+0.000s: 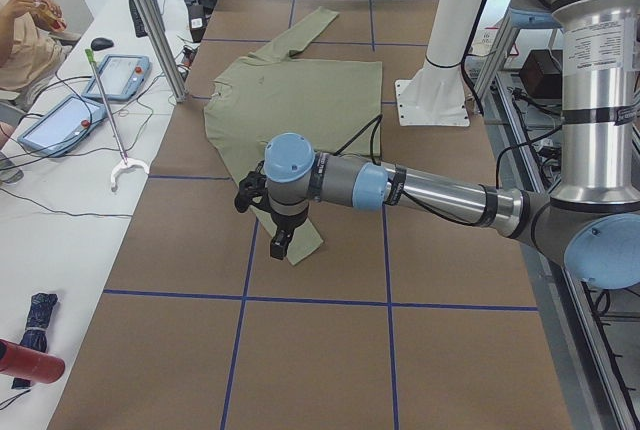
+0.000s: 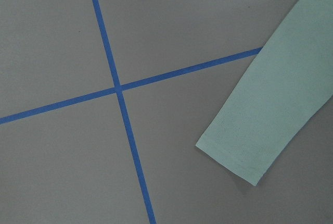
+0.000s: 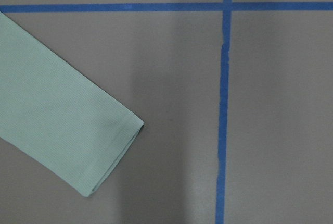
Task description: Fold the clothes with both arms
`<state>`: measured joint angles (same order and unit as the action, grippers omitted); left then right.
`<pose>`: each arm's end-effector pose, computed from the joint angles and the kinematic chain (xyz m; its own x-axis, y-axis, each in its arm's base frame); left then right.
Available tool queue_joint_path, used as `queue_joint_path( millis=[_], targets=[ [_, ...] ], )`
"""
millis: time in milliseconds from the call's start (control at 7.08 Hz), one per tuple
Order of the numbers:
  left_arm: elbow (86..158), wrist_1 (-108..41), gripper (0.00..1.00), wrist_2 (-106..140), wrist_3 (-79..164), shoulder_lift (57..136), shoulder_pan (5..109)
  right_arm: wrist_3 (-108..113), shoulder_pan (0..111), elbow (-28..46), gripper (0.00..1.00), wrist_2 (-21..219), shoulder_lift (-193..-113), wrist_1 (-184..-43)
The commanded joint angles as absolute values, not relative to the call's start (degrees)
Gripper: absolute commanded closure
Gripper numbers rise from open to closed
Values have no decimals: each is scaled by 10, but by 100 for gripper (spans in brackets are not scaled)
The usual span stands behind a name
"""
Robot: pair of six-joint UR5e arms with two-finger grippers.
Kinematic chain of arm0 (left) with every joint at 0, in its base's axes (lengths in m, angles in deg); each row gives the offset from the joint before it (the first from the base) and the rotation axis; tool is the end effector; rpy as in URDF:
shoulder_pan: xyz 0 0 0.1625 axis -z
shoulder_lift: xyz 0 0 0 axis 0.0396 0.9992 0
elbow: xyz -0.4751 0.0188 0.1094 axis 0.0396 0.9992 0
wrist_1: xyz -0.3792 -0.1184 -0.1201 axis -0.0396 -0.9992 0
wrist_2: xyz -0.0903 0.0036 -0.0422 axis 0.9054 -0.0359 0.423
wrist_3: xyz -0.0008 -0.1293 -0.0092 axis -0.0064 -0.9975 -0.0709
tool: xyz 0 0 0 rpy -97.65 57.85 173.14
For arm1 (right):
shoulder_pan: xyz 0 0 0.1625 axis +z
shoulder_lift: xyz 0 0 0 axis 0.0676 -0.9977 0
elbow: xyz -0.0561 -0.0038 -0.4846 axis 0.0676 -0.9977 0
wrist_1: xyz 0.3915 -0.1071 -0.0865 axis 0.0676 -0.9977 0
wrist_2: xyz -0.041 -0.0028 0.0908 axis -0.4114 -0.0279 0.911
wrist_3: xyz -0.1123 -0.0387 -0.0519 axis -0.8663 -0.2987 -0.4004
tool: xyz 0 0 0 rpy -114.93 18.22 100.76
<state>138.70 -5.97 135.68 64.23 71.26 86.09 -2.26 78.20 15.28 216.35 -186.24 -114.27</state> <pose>-0.0209 -0.4494 0.6277 0.6275 0.2856 -0.7243 -0.1078 0.9532 0.2825 -0.0210 -0.3961 0.7294 0.6318 -0.0096 0.7750 0.0103 0.9999 0.0040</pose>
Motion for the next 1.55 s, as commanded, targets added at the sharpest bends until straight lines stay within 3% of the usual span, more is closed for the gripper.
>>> queue_joint_path(
  millis=[0, 707, 989, 1413],
  targets=[
    [1391, -61, 0, 1367, 646, 712, 861, 145, 714, 149, 0, 2160, -1864, -1041],
    [1383, -90, 1, 1403, 639, 718, 860, 286, 657, 77, 1, 2160, -1866, -857],
    [1378, -96, 1, 1415, 578, 719, 860, 334, 651, 46, 6, 2158, -1866, -809],
    [1378, -92, 1, 1415, 575, 726, 860, 361, 630, -12, 8, 2108, -1796, -811]
  ],
)
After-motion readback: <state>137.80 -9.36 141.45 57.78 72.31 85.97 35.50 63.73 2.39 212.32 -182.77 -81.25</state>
